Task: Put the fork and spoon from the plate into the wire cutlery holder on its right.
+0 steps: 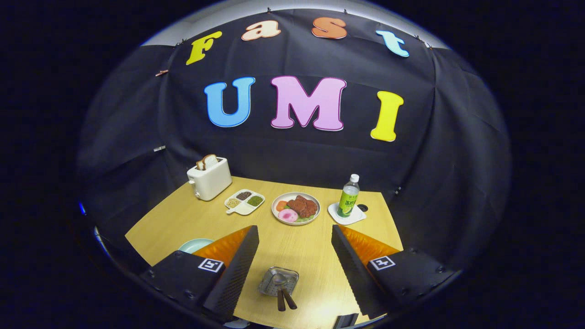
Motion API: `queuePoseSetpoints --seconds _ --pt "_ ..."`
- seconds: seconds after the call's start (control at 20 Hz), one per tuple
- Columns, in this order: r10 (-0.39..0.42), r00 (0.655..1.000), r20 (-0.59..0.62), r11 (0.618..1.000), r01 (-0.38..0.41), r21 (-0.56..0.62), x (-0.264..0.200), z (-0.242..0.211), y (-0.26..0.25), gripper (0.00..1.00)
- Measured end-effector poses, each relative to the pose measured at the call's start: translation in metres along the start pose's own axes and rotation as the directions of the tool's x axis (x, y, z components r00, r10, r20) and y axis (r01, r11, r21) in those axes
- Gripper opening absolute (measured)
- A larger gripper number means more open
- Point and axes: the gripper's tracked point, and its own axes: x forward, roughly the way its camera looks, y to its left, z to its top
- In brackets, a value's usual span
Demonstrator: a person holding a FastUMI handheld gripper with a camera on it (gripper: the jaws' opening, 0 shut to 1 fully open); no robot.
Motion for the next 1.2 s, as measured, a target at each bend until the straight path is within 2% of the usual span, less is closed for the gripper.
queuePoseSetpoints --seconds 0.15,0.35,0.75,1.2 --pt "-0.014 0.999 0.050 1.000 0.014 0.001 -0.006 0.008 0.007 0.99" --pt "0.006 0.997 0.078 1.000 -0.004 -0.022 -0.009 0.012 0.017 0.99" --pt "0.039 0.998 0.059 0.998 -0.036 -0.047 -0.009 0.009 0.028 0.96" --pt "0.041 0.998 0.044 0.998 -0.038 -0.052 -0.014 0.005 0.024 0.96"
